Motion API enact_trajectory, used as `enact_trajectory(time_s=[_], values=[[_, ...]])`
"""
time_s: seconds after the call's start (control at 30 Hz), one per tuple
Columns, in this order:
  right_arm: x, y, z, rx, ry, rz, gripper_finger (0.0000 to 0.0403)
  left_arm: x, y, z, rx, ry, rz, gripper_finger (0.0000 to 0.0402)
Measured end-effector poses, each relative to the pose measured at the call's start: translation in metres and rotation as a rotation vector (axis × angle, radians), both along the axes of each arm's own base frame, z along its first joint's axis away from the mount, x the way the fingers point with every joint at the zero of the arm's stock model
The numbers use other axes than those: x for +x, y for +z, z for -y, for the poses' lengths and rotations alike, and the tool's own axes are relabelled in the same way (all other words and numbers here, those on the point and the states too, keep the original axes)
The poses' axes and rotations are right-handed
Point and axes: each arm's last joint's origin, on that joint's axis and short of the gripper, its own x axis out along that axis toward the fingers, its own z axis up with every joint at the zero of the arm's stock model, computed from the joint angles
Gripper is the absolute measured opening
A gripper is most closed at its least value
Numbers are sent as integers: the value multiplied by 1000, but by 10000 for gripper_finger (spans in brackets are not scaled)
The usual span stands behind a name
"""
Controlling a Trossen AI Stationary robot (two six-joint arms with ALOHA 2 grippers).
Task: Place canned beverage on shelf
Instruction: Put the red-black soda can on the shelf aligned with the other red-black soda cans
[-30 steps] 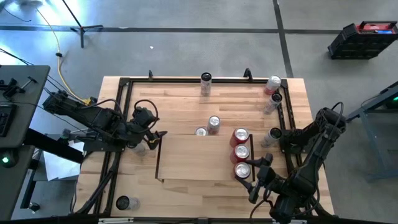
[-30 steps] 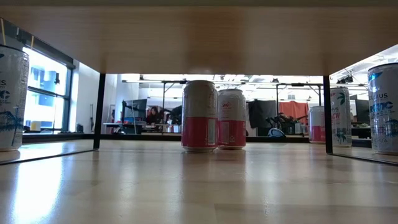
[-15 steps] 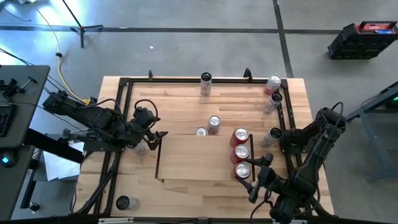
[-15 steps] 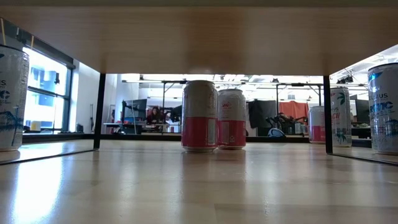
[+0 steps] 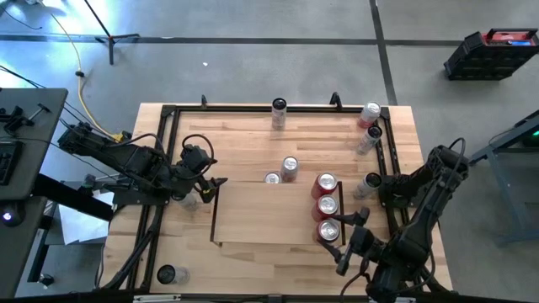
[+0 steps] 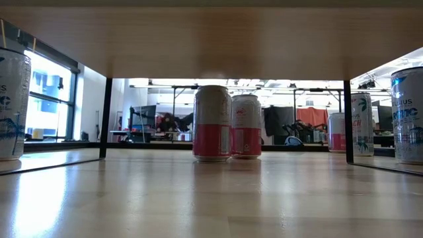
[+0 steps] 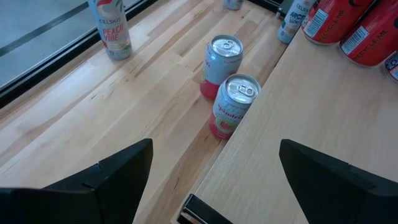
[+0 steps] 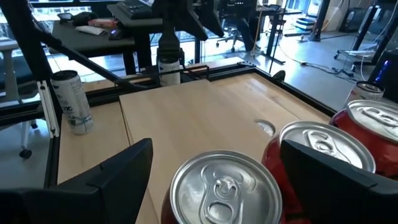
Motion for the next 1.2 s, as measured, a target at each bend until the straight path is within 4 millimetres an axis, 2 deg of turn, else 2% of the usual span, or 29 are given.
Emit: enact_trajectory(time_s=[0.13, 0.23, 0.37, 0.53, 0.77, 0.97, 1.2], values=[[-2, 7, 3, 11, 0, 12, 339, 0, 0, 0, 0, 1, 0, 341], [-4, 21, 4, 3, 30, 2, 339, 0, 0, 0, 1, 0, 0, 341], [-12, 42, 1, -15, 146, -78, 339, 0, 0, 0, -6, -6, -3, 341], [-24, 51, -4, 19, 296, -178, 339, 0, 0, 1, -17, -16, -7, 341], [-33, 43, -16, 67, 390, -234, 339, 0, 0, 1, -17, -16, -7, 341], [-22, 23, -24, 46, 392, -307, 339, 1, 0, 1, -19, -15, 1, 341], [-12, 20, -23, 82, 394, -331, 339, 1, 1, 1, -24, -16, 12, 341]])
